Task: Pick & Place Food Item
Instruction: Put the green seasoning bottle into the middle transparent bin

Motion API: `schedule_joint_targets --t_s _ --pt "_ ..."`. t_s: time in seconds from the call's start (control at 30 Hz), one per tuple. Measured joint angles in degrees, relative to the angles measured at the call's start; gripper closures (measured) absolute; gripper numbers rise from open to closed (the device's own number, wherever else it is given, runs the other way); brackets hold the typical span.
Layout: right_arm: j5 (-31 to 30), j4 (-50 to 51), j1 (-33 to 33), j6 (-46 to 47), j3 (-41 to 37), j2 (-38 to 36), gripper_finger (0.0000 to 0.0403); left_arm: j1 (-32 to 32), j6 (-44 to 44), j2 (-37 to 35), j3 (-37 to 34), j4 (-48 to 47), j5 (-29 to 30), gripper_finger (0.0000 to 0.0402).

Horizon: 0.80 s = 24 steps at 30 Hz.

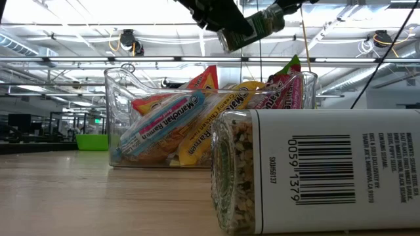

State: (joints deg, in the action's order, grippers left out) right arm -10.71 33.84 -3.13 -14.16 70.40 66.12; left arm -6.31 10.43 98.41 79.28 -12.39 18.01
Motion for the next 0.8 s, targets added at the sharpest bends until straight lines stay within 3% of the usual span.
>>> schedule_joint_targets --t_s 0.43,0.8 --pt "8.58 -19.92 0.02 0.44 -16.64 -9.45 0.0088 -2.14 2.19 0.09 -0.12 2.73 1.59 0.0194" --pt "9.58 -25.82 -0.01 1.69 -21.46 -13.62 0.009 -2.03 2.32 0.0 0.03 4.57 2.52 0.0194"
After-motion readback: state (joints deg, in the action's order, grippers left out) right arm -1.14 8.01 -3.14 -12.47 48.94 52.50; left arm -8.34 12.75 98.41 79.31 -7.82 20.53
